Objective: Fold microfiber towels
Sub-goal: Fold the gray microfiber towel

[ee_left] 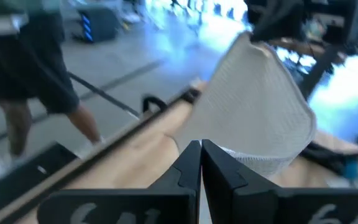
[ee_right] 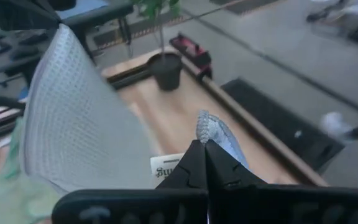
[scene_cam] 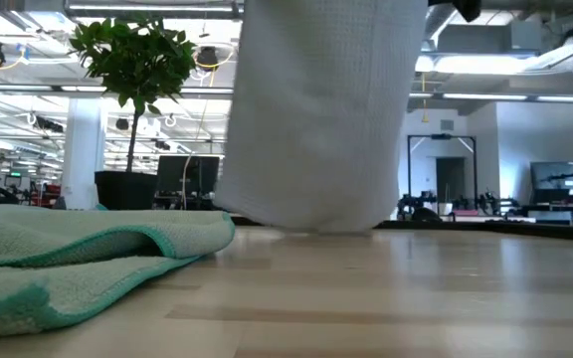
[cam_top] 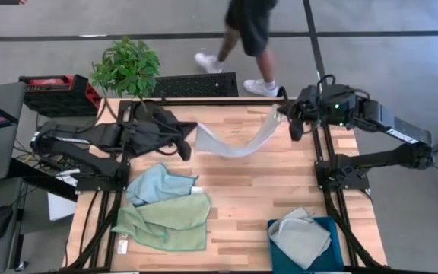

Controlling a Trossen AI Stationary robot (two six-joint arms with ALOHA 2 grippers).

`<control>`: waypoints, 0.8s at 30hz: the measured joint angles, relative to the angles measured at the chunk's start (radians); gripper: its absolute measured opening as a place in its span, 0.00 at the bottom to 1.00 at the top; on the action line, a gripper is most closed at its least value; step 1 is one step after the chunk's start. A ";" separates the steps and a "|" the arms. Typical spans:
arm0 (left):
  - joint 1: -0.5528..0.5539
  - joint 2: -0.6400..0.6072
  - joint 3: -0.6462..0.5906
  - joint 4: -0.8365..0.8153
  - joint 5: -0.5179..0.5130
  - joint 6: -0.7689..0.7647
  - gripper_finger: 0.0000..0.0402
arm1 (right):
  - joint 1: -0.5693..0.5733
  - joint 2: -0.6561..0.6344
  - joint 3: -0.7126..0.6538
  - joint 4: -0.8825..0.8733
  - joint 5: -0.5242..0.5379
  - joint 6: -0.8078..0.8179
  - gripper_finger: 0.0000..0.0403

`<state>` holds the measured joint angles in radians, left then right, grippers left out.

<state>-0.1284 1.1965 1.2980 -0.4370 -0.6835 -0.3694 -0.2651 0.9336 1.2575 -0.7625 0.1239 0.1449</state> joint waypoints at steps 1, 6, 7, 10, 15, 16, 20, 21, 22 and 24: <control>0.000 -0.008 0.000 0.007 -0.026 0.015 0.00 | -0.013 0.003 0.014 -0.003 0.010 -0.015 0.00; 0.032 -0.027 0.000 0.020 -0.074 0.033 0.00 | -0.078 0.025 0.043 -0.009 0.013 -0.055 0.00; 0.043 -0.026 0.000 0.015 -0.074 0.033 0.00 | -0.092 0.033 0.043 -0.010 0.013 -0.067 0.00; 0.085 -0.018 0.000 0.003 -0.073 0.034 0.00 | -0.139 0.065 0.043 -0.012 0.013 -0.079 0.00; 0.175 -0.017 0.000 0.019 -0.062 0.079 0.00 | -0.216 0.120 0.043 0.038 0.013 -0.150 0.00; 0.190 -0.017 0.000 0.029 -0.062 0.097 0.00 | -0.229 0.128 0.043 0.054 0.013 -0.154 0.00; 0.229 -0.018 0.001 0.088 -0.009 0.213 0.00 | -0.259 0.133 0.043 0.109 0.014 -0.180 0.00; 0.232 -0.018 0.001 0.093 0.015 0.230 0.00 | -0.260 0.128 0.043 0.114 0.013 -0.180 0.00; 0.232 -0.017 0.001 0.091 0.035 0.237 0.00 | -0.259 0.122 0.043 0.109 0.012 -0.180 0.00; 0.227 -0.017 0.001 0.070 0.061 0.241 0.00 | -0.247 0.106 0.043 0.074 0.011 -0.176 0.00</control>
<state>0.0986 1.1793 1.2987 -0.3673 -0.6230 -0.1280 -0.5119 1.0398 1.3003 -0.6885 0.1354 -0.0312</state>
